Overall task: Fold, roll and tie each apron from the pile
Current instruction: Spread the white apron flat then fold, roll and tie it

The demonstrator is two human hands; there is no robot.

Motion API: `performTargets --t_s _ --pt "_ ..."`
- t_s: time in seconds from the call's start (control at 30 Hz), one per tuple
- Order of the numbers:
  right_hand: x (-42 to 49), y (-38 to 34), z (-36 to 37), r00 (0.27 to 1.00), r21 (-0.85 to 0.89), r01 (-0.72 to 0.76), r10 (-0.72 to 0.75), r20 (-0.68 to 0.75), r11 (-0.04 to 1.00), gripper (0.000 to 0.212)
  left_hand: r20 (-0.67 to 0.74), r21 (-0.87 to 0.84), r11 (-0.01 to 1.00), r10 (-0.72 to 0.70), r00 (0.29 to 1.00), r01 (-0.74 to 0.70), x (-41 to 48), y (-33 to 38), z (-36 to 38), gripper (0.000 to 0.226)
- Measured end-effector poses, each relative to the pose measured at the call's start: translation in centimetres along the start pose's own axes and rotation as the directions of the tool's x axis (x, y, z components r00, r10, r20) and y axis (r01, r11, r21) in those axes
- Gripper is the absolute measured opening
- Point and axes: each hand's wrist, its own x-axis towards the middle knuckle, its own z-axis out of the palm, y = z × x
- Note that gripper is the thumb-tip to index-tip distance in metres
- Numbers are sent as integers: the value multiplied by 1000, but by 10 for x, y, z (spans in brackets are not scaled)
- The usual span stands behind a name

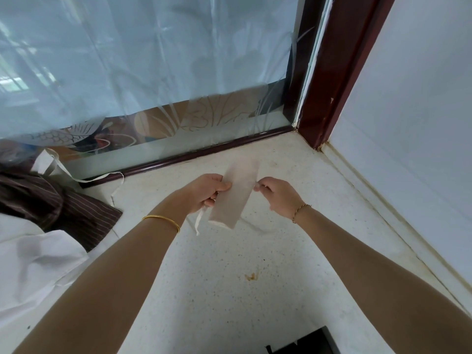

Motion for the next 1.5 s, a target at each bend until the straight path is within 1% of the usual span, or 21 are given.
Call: performTargets --t_s 0.03,0.1,0.17,0.2,0.27,0.33,0.4,0.53,0.63,0.7,0.77,0.83,0.97,1.07,1.17,1.23,1.33,1.37,1.43,1.47,1.5 --pt "-2 -3 -1 999 -178 37 -30 42 983 28 -41 43 999 -16 999 18 1 0 1 14" --pt "-5 -12 -4 984 -464 129 -56 167 876 30 -112 67 997 -41 993 49 5 1 4 13" --pt "-9 -26 -8 951 -582 228 -50 305 781 28 -190 97 994 -36 981 55 8 3 9 16" --pt "-12 -33 -10 928 -600 276 -46 370 751 24 -226 157 986 -15 974 52 9 4 12 18" --pt "-16 -49 -12 884 -605 376 -77 461 702 20 -233 366 930 70 970 21 12 5 18 18" --pt "-18 -62 -16 859 -590 433 -113 499 681 21 -168 577 817 145 975 -22 10 6 23 20" --pt "-15 -69 -23 856 -570 446 -143 497 690 22 -74 705 706 166 983 -66 7 8 27 24" --pt "-4 -64 -41 902 -534 402 -224 369 743 8 127 791 581 152 980 -193 -1 12 28 18" --pt "3 -51 -43 916 -463 384 -266 302 799 12 207 766 581 180 962 -274 -3 12 27 18" --pt "5 -42 -39 922 -395 367 -274 273 842 17 241 755 580 185 953 -304 -4 12 25 11" --pt "6 -35 -35 930 -303 328 -249 272 895 20 261 747 586 178 949 -315 -4 11 24 8" --pt "6 -31 -32 925 -223 292 -215 315 930 20 267 744 586 179 947 -320 -3 9 25 12" --pt "5 -28 -28 913 -137 241 -176 369 961 17 228 796 523 204 952 -303 0 6 32 22" --pt "5 -25 -25 927 -63 156 -125 353 986 15 141 815 510 285 948 -275 2 7 37 26" --pt "5 -21 -19 950 62 6 -25 310 998 21 59 835 482 401 914 -266 3 7 44 26" --pt "5 -16 -15 951 152 -115 64 302 982 22 23 843 476 431 902 -250 3 3 50 23" --pt "7 -5 -11 924 241 -312 235 302 919 24 36 790 549 402 915 -272 3 -8 57 23" --pt "7 -1 -10 912 255 -362 283 298 897 25 71 763 571 393 917 -304 3 -12 58 23" --pt "8 7 -9 885 280 -444 368 287 851 25 185 725 575 368 911 -379 4 -22 59 19" --pt "8 10 -8 866 311 -488 407 290 816 26 238 715 568 351 906 -408 5 -26 59 19" --pt "8 12 -7 845 360 -531 446 296 767 27 274 701 572 334 902 -425 5 -30 58 24"
